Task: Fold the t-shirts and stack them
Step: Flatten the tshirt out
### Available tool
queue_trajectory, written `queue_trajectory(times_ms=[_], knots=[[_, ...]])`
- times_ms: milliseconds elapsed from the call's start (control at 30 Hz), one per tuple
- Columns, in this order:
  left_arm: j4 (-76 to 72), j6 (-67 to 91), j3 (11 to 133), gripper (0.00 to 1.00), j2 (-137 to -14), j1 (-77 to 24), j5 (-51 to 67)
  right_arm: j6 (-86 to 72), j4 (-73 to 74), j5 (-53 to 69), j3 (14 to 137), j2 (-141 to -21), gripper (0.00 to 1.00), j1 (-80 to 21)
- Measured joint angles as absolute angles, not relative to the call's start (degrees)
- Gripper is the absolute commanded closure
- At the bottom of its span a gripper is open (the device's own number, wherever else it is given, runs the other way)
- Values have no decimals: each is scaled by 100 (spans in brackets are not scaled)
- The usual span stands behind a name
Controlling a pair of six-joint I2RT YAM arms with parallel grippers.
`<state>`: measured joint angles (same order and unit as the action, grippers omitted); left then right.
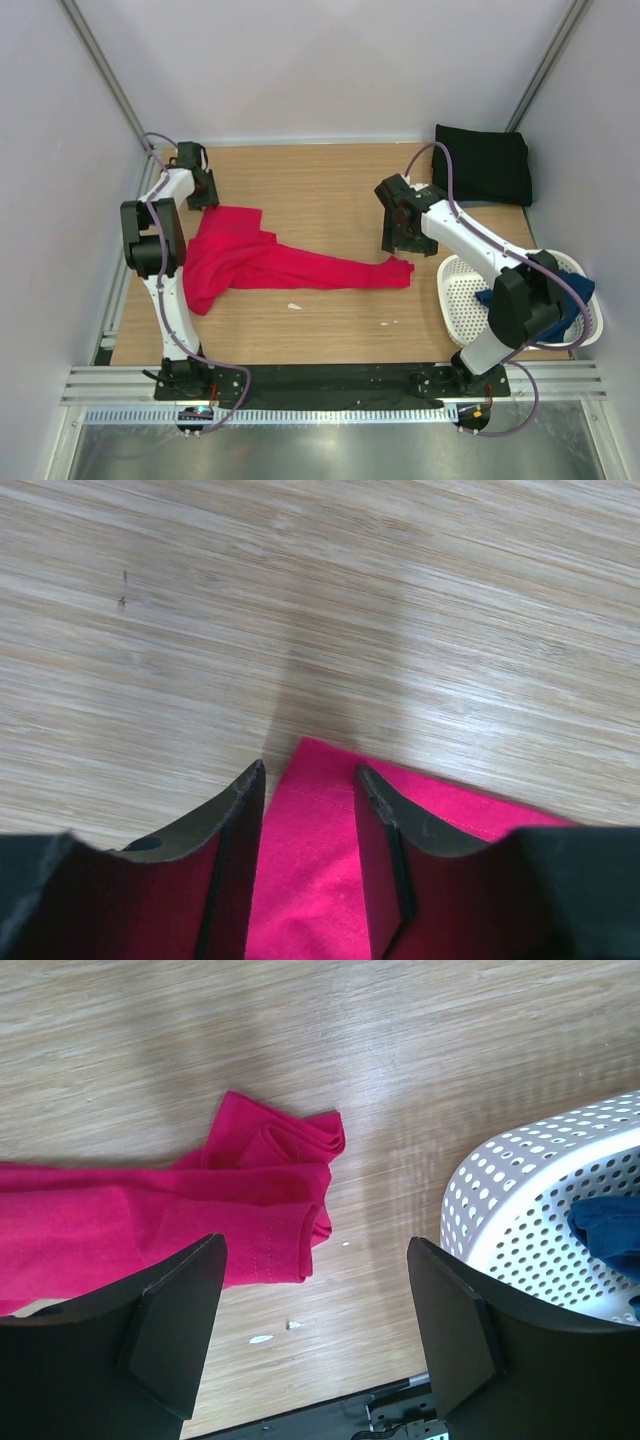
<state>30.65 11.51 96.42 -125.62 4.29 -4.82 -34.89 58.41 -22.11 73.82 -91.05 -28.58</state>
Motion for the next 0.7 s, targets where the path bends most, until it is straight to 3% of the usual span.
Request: queue_trajectory(times_ms=[167, 200, 233, 533, 700], knots=[[3059, 1177, 9651, 85, -12569, 427, -403, -3498, 5867, -2224, 7393, -9105, 21, -2808], [3057, 1197, 9651, 95, -12571, 427, -395, -3507, 5878, -2224, 7393, -9105, 21, -2801], [3046, 1208, 9651, 100, -12573, 427, -377, -3516, 5883, -2226, 7393, -9102, 21, -2799], [3037, 1232, 9649, 100, -12549, 427, -373, -3642, 5857, -2217, 7312, -9059, 21, -2788], [2906, 1481, 9109, 100, -12101, 432, -231, -3815, 5686, -2082, 6702, -8630, 31, -2781]])
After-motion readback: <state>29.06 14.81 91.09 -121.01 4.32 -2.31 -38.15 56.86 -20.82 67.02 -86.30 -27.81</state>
